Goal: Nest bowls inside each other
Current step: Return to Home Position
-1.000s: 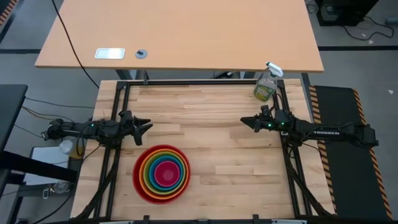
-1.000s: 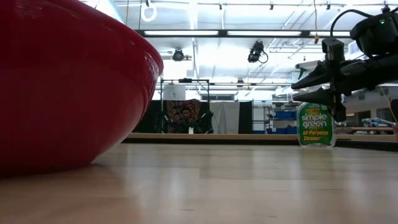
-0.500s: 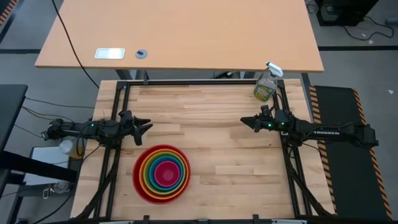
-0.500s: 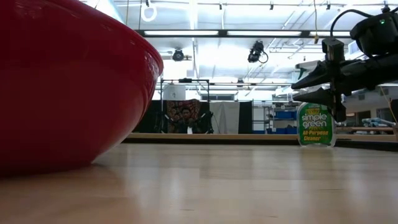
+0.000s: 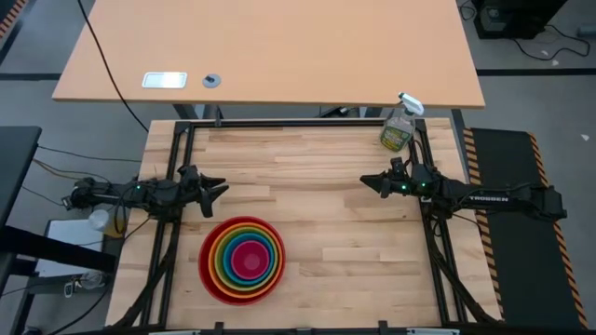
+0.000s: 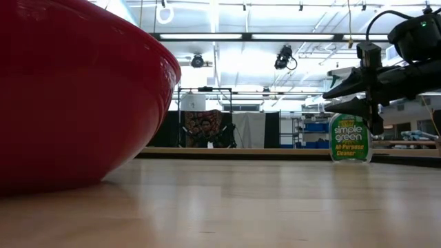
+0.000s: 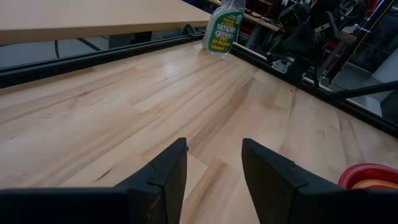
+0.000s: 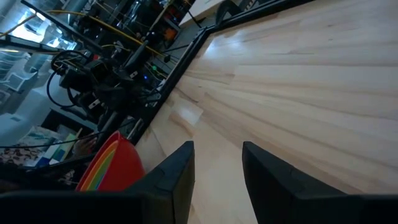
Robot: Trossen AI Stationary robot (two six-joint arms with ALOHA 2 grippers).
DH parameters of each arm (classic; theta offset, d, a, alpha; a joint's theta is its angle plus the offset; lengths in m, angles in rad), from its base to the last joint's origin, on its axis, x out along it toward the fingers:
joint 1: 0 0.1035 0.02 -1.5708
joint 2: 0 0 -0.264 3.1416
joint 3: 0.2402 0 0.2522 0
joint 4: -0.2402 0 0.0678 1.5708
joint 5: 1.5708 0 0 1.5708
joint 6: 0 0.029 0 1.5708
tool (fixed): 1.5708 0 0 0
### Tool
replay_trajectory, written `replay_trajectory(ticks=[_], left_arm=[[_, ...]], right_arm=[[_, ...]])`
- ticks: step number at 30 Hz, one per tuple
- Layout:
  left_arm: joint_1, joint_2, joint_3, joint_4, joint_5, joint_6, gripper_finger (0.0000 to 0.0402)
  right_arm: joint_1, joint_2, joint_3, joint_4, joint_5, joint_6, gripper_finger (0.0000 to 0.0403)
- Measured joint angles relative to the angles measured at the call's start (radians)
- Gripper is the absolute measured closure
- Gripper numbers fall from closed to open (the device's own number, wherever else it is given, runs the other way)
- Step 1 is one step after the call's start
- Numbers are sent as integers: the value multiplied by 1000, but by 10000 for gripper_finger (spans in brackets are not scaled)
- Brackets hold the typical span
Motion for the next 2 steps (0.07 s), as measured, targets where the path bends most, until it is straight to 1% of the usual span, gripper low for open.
replay_trajectory(ticks=[2], left_arm=[[0,0,0,0,0,0,246]], right_arm=[[0,0,0,0,0,0,261]])
